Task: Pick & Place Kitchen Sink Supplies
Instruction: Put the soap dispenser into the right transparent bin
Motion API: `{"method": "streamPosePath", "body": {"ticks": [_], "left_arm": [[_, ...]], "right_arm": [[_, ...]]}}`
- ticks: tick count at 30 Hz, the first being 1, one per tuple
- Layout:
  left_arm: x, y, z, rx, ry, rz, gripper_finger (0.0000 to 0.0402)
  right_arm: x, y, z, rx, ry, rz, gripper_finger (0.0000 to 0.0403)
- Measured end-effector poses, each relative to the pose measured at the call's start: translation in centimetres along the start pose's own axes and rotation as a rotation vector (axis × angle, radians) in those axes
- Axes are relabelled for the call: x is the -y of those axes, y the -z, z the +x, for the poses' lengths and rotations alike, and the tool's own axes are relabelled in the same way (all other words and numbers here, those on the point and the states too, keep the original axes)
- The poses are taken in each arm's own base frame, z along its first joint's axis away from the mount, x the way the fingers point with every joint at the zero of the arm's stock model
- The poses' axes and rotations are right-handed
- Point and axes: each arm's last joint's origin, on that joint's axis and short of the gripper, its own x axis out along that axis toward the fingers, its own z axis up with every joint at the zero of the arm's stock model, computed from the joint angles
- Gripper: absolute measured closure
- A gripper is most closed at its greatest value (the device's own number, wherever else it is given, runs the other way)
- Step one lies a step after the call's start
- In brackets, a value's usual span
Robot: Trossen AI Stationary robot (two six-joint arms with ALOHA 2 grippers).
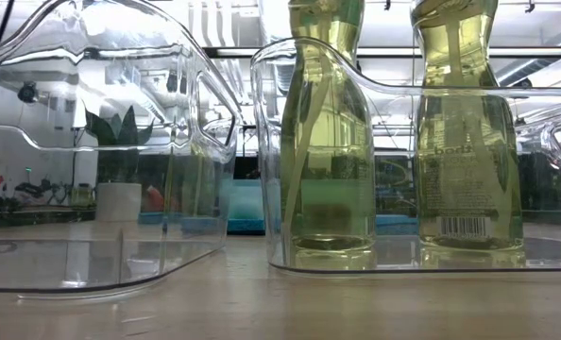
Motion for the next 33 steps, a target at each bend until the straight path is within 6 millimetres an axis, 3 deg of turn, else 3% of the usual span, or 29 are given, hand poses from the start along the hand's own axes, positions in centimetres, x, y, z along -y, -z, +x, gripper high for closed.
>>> {"method": "streamPosePath", "body": {"ticks": [5, 10, 18, 33], "left_arm": [[0.1, 0.3, 2.3, -0.034, 0.016, -0.026, 0.0181], [0.4, 0.4, 3.3, -0.087, 0.044, -0.083, 0.0181], [0.2, -0.2, 3.0, -0.083, 0.024, -0.142, 0.0181], [0.3, -0.7, 1.9, -0.103, 0.026, -0.12, 0.0181]], "right_arm": [[-0.5, 0.1, -0.5, -0.121, -0.26, 0.087, 0.0078], [-2.1, 0.3, 0.3, -0.16, -0.408, 0.103, 0.0078], [-4.5, 1.6, 2.3, -0.197, -0.426, 0.047, 0.0078], [-6.5, 2.0, 4.4, -0.116, -0.411, -0.005, 0.0078]]}}
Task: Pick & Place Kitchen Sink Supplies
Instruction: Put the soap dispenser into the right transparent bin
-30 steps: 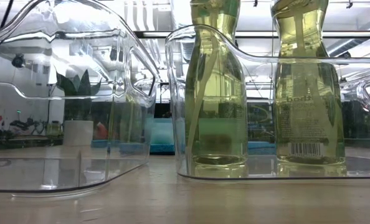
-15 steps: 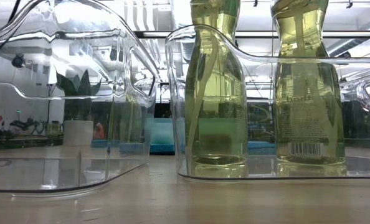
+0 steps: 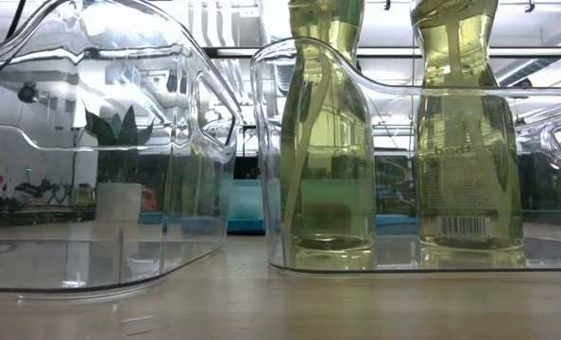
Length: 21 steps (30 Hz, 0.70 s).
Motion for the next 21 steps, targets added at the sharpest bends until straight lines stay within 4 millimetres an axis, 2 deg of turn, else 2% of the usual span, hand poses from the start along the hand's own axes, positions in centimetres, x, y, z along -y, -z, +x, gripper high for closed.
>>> {"method": "streamPosePath", "body": {"ticks": [11, 21], "left_arm": [[-0.3, 0.4, -0.2, -0.054, -0.025, 0.02, 0.0181], [-0.2, 0.3, -0.4, -0.046, -0.014, 0.018, 0.0181]], "right_arm": [[0.2, -0.8, -2.3, 0.017, -0.065, 0.048, 0.0078], [-0.4, 0.0, 0.0, -0.006, -0.06, 0.042, 0.0078]]}}
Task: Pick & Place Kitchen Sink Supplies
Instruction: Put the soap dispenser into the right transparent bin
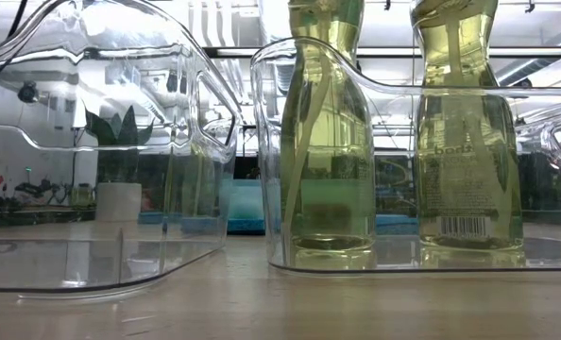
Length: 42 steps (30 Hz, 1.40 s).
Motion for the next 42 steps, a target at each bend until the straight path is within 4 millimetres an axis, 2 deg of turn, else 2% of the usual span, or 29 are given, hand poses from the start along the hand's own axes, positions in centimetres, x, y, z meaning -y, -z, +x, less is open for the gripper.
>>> {"method": "streamPosePath", "body": {"ticks": [9, 13, 17, 30, 36, 42], "left_arm": [[0.0, 0.0, 0.0, 0.002, -0.002, 0.0, 0.0181], [0.0, 0.0, 0.0, 0.001, -0.002, -0.001, 0.0181], [0.0, 0.0, 0.0, 0.0, -0.001, -0.001, 0.0181], [0.0, 0.1, 0.0, -0.01, 0.0, -0.019, 0.0181], [0.0, 0.1, 0.0, -0.007, 0.0, -0.017, 0.0172], [0.0, -0.1, 0.0, 0.01, -0.009, -0.009, 0.0146]], "right_arm": [[-0.5, 0.8, 2.3, -0.017, -0.018, -0.002, 0.0078], [-0.5, 0.9, 2.6, -0.022, -0.015, -0.004, 0.009], [-0.5, 0.9, 2.6, -0.021, -0.014, -0.003, 0.0127], [-0.5, 0.8, 2.6, -0.019, -0.017, -0.033, 0.029], [-0.5, 0.7, 2.3, -0.013, -0.02, -0.034, 0.0292], [-0.4, 0.4, 1.7, -0.001, -0.025, -0.03, 0.0289]]}}
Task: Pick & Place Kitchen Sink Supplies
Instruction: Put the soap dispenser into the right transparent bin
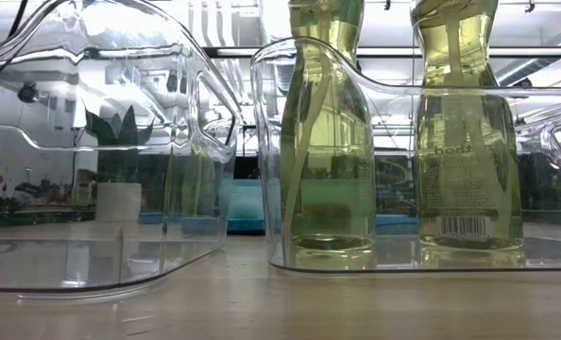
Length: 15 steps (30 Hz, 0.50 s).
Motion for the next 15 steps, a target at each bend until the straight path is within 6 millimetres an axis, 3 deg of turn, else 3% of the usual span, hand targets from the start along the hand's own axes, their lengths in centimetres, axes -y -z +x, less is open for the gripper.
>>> {"method": "streamPosePath", "body": {"ticks": [9, 15], "left_arm": [[0.1, -1.5, -1.4, 0.071, -0.056, 0.01, 0.01], [0.4, -2.9, -3.9, 0.129, -0.057, 0.038, 0.0094]], "right_arm": [[0.1, -0.3, -0.8, 0.01, 0.0, -0.014, 0.029], [0.4, -0.3, -1.6, -0.015, 0.008, -0.023, 0.029]]}}
